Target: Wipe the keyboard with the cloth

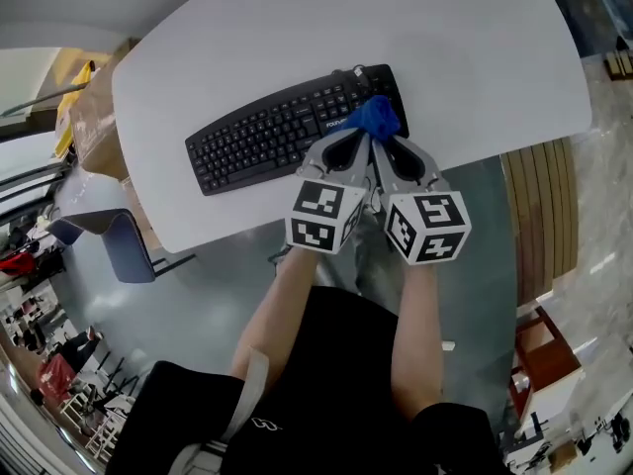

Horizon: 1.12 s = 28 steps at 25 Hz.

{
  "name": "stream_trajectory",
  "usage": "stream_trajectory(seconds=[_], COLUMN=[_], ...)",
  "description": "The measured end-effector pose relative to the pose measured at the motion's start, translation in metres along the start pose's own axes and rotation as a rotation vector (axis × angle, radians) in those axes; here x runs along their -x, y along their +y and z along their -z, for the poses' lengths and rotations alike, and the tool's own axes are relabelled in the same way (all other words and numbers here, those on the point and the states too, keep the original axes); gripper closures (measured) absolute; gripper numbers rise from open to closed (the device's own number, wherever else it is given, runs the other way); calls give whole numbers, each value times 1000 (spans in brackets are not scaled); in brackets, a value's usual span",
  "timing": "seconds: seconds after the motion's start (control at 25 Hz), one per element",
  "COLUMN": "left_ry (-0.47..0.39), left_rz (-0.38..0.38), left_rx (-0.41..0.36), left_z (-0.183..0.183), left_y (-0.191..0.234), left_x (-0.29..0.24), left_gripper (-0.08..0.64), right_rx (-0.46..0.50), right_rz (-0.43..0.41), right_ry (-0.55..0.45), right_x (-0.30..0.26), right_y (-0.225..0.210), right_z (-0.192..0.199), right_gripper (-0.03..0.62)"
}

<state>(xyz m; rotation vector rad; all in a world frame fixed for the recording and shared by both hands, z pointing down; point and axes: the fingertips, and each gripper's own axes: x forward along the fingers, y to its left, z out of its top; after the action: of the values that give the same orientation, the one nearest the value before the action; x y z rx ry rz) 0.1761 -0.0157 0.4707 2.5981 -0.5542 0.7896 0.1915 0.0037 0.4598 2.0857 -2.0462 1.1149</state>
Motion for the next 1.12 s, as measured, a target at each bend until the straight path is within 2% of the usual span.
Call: stream_trajectory(seconds=[0.2,0.48,0.76,1.12], left_ry=[-24,-143,-286,-489], left_rz=[55,34,-101,-315], left_rx=[-32,-35,-14,7], left_z=[-10,-48,-98,-150], left_y=[-25,-28,19,86], left_x=[-6,12,74,182], left_gripper=[561,561,561,561], right_rx=[19,105,224,400], right_rz=[68,89,8,-187], right_ry=[-75,-180,-241,-343], right_x=[24,52,51,30], right_y=[-17,-12,41,149], right_z=[-18,-63,-112,-171], right_gripper=[554,554,554,554])
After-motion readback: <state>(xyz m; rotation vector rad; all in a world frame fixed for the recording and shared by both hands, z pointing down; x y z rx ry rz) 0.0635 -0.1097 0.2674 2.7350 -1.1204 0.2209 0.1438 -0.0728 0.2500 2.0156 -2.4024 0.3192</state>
